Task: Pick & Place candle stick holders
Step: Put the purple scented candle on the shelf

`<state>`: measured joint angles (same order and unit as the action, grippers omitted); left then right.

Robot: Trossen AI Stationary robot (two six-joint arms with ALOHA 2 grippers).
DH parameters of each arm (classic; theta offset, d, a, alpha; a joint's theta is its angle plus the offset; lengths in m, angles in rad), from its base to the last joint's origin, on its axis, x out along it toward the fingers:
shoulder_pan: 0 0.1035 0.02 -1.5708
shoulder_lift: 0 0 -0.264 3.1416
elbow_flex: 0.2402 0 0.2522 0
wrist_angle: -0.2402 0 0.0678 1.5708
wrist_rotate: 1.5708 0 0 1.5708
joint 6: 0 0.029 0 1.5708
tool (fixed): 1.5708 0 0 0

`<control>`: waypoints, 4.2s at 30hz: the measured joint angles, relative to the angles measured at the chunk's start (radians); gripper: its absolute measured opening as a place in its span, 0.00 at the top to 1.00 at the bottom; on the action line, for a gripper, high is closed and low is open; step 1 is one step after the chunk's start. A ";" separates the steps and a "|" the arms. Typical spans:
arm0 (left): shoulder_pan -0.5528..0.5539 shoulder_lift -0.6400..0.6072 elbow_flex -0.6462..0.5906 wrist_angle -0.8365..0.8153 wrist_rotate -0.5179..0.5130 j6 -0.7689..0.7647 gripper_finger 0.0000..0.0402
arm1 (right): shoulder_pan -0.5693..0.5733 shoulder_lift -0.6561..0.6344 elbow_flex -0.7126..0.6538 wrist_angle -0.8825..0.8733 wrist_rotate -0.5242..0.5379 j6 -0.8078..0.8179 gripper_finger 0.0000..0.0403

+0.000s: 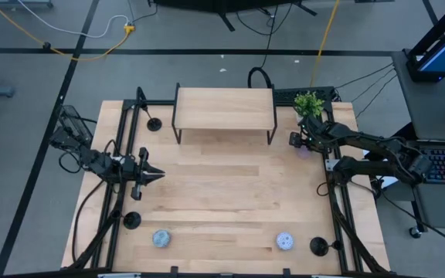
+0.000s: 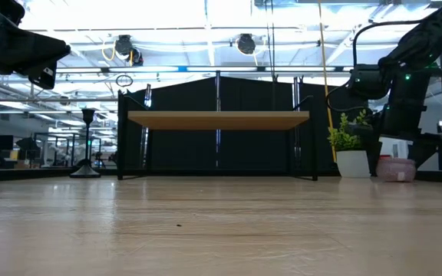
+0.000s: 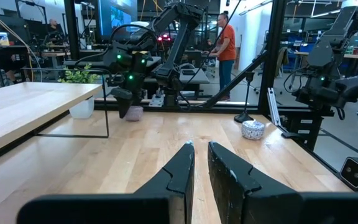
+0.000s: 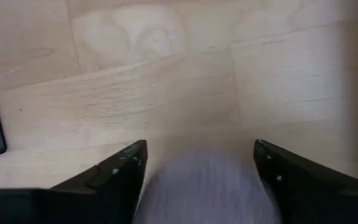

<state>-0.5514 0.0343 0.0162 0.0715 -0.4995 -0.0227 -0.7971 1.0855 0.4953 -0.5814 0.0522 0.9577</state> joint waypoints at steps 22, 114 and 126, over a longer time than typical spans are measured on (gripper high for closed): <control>0.000 0.000 0.000 0.000 0.000 0.000 0.87 | 0.000 0.000 0.000 -0.031 -0.004 -0.046 0.25; 0.000 0.000 0.000 0.000 0.000 -0.008 0.87 | 0.210 -0.005 -0.135 -0.156 -0.143 0.045 0.14; 0.000 0.000 0.000 0.000 0.000 -0.008 0.87 | 0.216 -0.054 -0.143 -0.206 -0.192 0.086 0.21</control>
<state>-0.5511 0.0345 0.0159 0.0715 -0.4992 -0.0307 -0.5808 1.0315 0.3523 -0.7874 -0.1402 1.0440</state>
